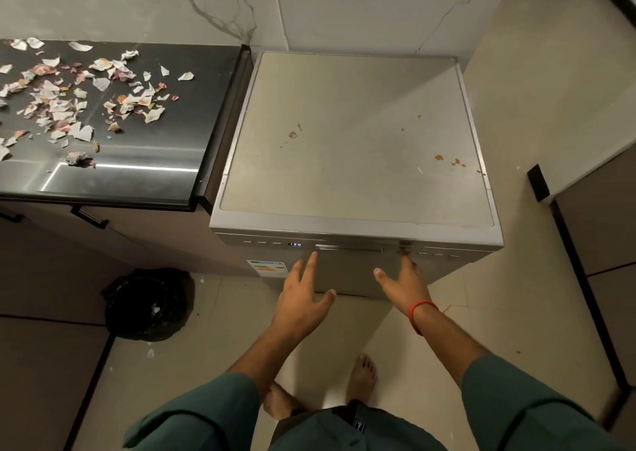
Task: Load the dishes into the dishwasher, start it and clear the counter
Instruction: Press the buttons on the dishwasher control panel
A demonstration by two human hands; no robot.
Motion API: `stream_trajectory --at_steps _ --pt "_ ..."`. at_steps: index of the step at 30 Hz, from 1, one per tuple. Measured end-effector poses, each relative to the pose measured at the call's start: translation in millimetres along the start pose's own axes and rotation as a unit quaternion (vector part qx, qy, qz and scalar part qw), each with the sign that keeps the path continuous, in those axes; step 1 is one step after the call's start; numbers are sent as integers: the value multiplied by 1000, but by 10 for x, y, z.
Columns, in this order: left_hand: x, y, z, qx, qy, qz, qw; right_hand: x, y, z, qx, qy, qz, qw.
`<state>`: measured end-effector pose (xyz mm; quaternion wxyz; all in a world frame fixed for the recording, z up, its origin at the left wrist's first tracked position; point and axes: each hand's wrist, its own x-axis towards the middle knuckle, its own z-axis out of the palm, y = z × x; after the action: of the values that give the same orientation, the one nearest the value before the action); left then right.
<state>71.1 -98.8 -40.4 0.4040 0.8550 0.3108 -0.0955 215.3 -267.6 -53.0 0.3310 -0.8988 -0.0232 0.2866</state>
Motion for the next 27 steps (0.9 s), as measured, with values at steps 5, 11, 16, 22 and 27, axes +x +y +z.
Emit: stream_trajectory --at_steps 5,11,16,22,27 --pt "40 -52 -153 31 31 24 999 -138 -216 106 -42 19 -64 997" --pt "59 -156 -357 46 67 48 996 -182 -445 186 -66 66 -179 979" --pt "45 -239 -553 45 106 71 991 -204 -637 292 -83 89 -260 958" --pt "19 -428 -819 35 146 78 986 -257 -948 492 -91 92 -313 941" --pt "-61 -691 -1083 31 176 72 981 -364 -1259 725 -106 80 -343 930"
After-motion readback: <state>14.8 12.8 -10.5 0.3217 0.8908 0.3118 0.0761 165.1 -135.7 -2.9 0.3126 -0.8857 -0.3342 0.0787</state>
